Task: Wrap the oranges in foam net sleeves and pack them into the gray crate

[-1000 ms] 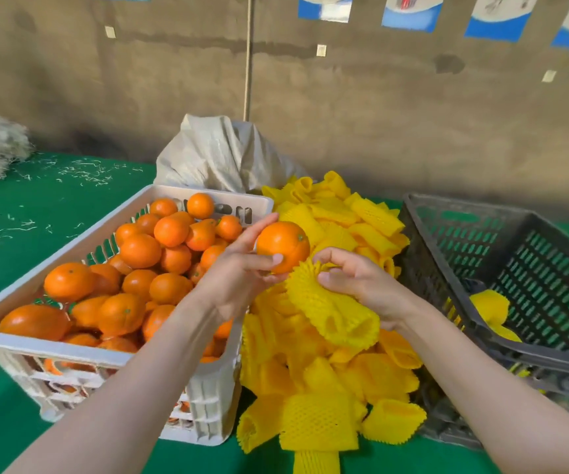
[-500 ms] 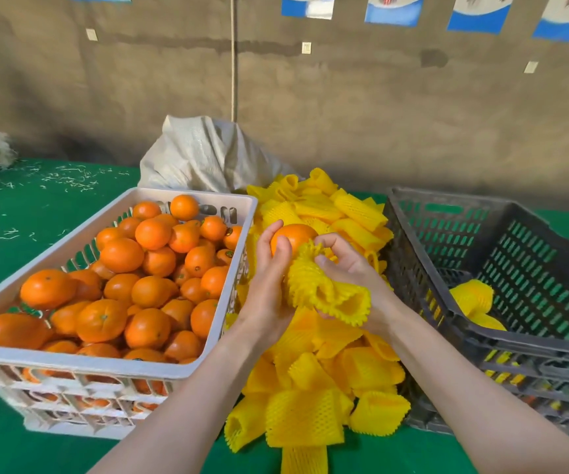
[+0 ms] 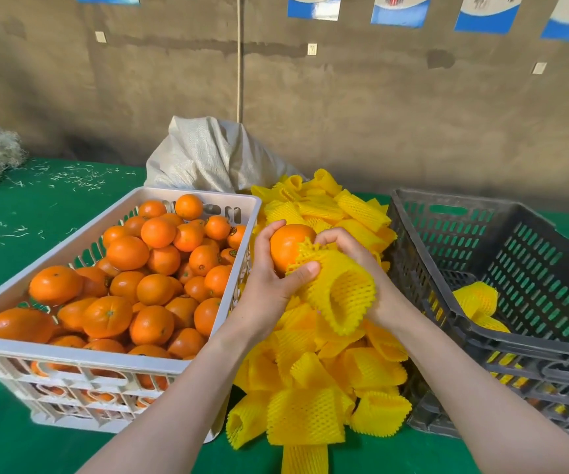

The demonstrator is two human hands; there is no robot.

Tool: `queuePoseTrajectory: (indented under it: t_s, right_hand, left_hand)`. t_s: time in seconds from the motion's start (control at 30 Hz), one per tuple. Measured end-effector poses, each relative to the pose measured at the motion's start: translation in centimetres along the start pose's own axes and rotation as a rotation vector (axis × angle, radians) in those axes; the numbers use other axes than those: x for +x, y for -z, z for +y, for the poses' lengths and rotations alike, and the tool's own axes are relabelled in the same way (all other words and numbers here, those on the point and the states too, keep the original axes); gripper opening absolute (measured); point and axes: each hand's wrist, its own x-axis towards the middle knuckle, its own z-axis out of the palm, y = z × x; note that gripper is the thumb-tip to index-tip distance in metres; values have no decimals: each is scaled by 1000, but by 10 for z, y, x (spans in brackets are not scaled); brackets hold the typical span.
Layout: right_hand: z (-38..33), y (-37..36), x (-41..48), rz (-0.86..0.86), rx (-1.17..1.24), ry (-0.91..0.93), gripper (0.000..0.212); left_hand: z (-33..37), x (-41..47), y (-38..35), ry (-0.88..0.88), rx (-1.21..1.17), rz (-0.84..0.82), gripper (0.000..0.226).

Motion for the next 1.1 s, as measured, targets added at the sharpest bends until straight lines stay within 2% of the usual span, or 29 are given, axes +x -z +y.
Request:
queuePoseTrajectory:
  t_s: [0.03, 0.1, 0.17, 0.2, 0.33, 0.4, 0.5, 0.6, 0.67, 0.7, 0.73, 0.83, 0.9, 1.0, 1.1]
  right_hand:
    - [0, 0, 3, 22, -126, 78, 28]
    - [3, -1, 6, 103, -340, 146, 8]
    - [6, 2, 7, 206, -482, 210, 12]
    - [7, 4, 8, 249, -481, 235, 16]
    - [11, 2, 15, 407, -161, 204, 5]
    - [15, -8, 14, 459, -63, 193, 9]
    - [21, -31, 5, 502, -104, 228, 9]
    - [27, -45, -5, 508, -164, 265, 7]
    - [24, -43, -6, 518, -150, 278, 10]
    - [21, -38, -4, 538, -130, 274, 10]
    - [17, -33, -1, 557, -102, 256, 9]
    - [14, -23, 9, 595, -55, 187, 15]
    - [17, -24, 10, 587, -42, 170, 9]
    - [25, -24, 9, 566, -13, 136, 12]
    - [26, -25, 12, 545, 145, -24, 16]
  left_hand:
    - [-1, 0, 2, -14, 42, 14, 71]
    - [-1, 1, 5, -15, 80, 22, 69]
    - [1, 1, 7, -14, 98, 6, 68]
    - [1, 2, 9, -9, 101, -9, 66]
    - [-2, 0, 11, 73, -28, -23, 58]
    - [-5, 2, 5, 118, -140, -8, 52]
    - [-1, 3, -12, 217, -366, 149, 62]
    - [2, -4, -17, 355, -288, 307, 64]
    - [3, -10, -15, 436, -307, 321, 58]
    - [5, -8, -17, 453, -357, 268, 57]
    - [5, -7, -17, 440, -414, 223, 55]
    - [4, -1, -18, 442, -456, 245, 54]
    - [3, 1, -18, 437, -460, 259, 62]
    - [4, 1, -18, 440, -468, 273, 71]
    - [-2, 1, -16, 400, -425, 283, 73]
